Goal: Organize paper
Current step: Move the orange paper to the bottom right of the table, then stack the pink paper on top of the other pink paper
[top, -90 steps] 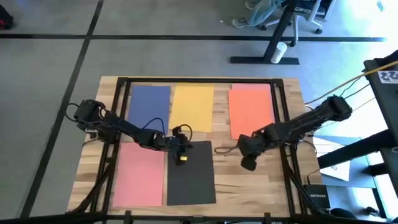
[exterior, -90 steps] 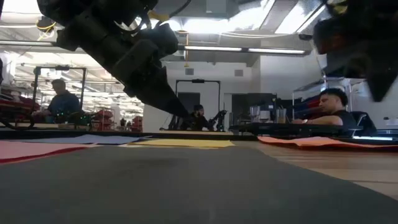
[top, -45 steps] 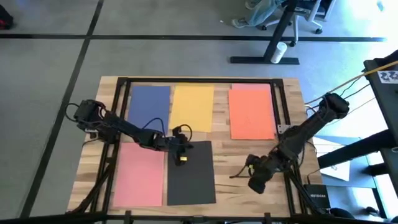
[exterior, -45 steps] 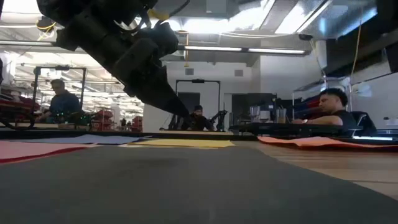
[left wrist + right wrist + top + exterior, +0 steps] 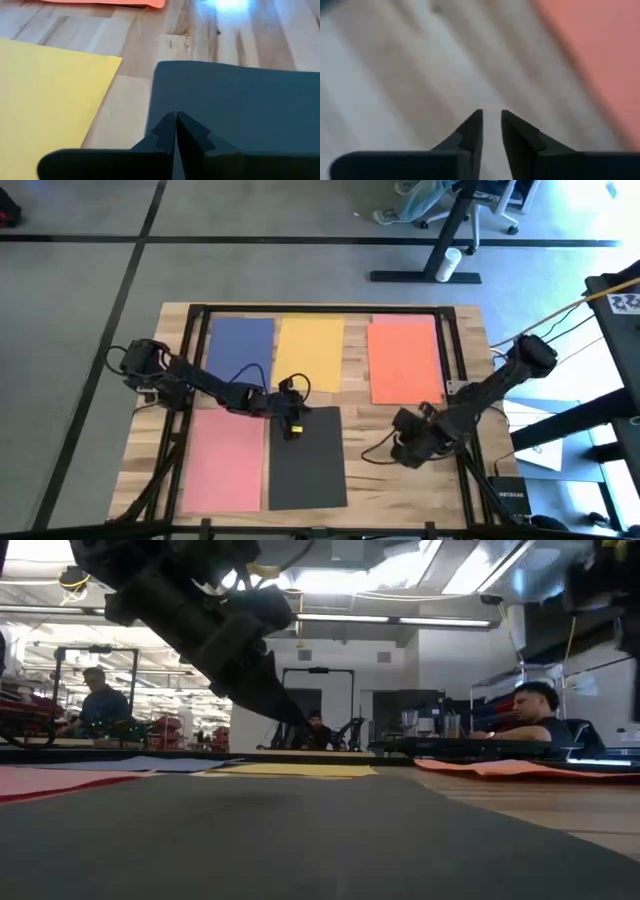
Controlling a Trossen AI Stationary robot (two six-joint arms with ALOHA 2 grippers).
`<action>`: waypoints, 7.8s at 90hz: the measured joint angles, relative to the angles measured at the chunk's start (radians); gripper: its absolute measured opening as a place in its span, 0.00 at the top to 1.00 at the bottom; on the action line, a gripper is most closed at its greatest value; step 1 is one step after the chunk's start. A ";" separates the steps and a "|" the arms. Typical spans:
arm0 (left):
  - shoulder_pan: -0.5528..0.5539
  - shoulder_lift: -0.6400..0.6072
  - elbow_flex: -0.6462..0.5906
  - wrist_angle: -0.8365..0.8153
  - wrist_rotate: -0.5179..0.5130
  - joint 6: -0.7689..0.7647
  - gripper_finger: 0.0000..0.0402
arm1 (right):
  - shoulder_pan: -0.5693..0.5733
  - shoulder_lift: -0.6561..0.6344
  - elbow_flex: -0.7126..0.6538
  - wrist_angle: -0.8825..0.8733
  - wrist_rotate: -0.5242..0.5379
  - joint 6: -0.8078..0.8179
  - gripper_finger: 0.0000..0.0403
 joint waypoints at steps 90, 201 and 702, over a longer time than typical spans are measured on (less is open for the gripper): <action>0.007 0.000 0.000 -0.041 -0.001 0.000 1.00 | -0.145 0.238 -0.146 0.116 0.249 -0.347 0.71; 0.004 0.000 0.000 -0.041 -0.001 -0.006 1.00 | 0.144 0.233 0.270 0.104 -0.322 -0.101 1.00; 0.239 -0.164 -0.404 0.840 0.244 -0.104 1.00 | -0.419 -0.614 -0.621 1.182 0.172 -0.837 0.79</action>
